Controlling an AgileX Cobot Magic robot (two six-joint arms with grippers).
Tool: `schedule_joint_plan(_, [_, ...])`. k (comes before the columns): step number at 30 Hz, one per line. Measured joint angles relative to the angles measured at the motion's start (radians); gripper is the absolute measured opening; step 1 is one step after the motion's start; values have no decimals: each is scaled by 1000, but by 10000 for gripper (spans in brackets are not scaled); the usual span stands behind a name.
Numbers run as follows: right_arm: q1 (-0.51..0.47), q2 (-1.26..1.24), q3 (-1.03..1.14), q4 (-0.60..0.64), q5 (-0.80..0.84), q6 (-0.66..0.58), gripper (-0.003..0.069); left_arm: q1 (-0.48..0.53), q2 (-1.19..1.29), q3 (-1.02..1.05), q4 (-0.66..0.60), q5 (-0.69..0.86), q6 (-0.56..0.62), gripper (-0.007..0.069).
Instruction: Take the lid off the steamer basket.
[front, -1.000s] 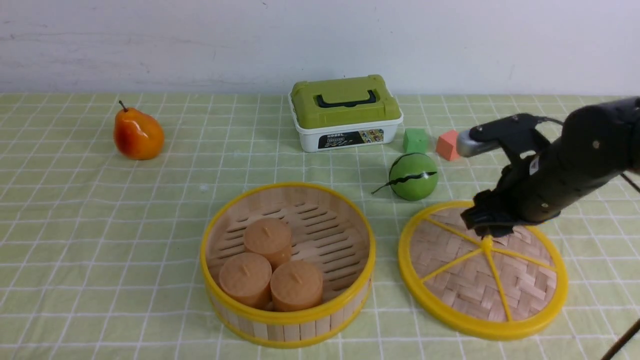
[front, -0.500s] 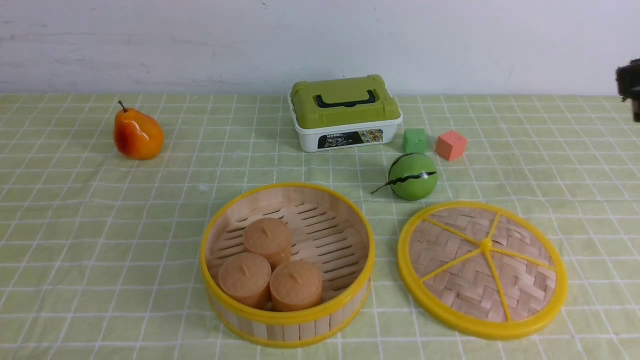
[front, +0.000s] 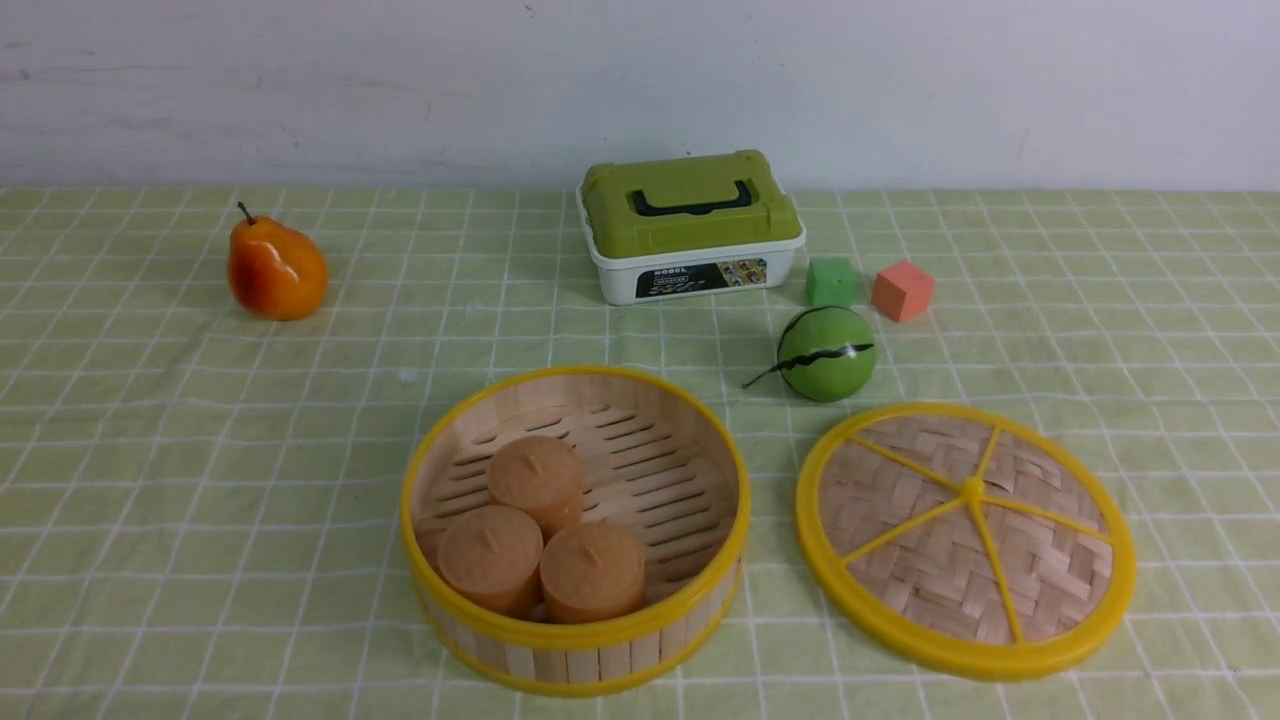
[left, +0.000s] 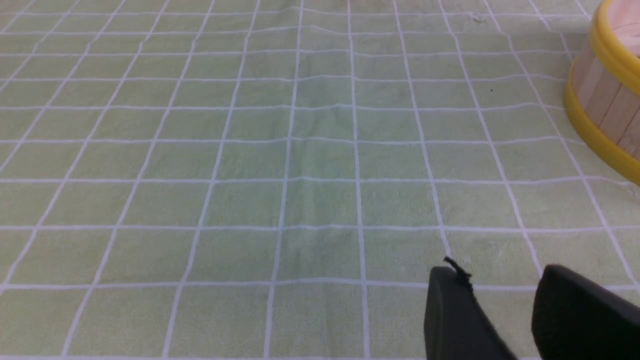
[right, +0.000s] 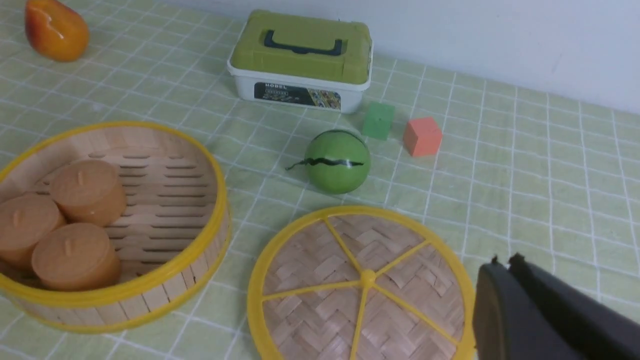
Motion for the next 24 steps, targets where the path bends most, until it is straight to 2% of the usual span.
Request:
schedule_joint_plan(9, [0,-1,1,-22,120,0,-13,0,0,0,0,0,0,239])
schedule_joint_plan(12, [0,-36,33,-31,95,-6,-8,0,0,0,0,0,0,239])
schedule_joint_plan(16, [0,-174,167,-79,-83,-38,-5,0,0,0,0,0,0,239])
schedule_joint_plan(19, [-1,-272,323,-86,-277,-49,0,0,0,0,0,0,0,239])
schedule_joint_plan(24, [-20,-420,639,-28,-581,-50,7,0,0,0,0,0,0,239])
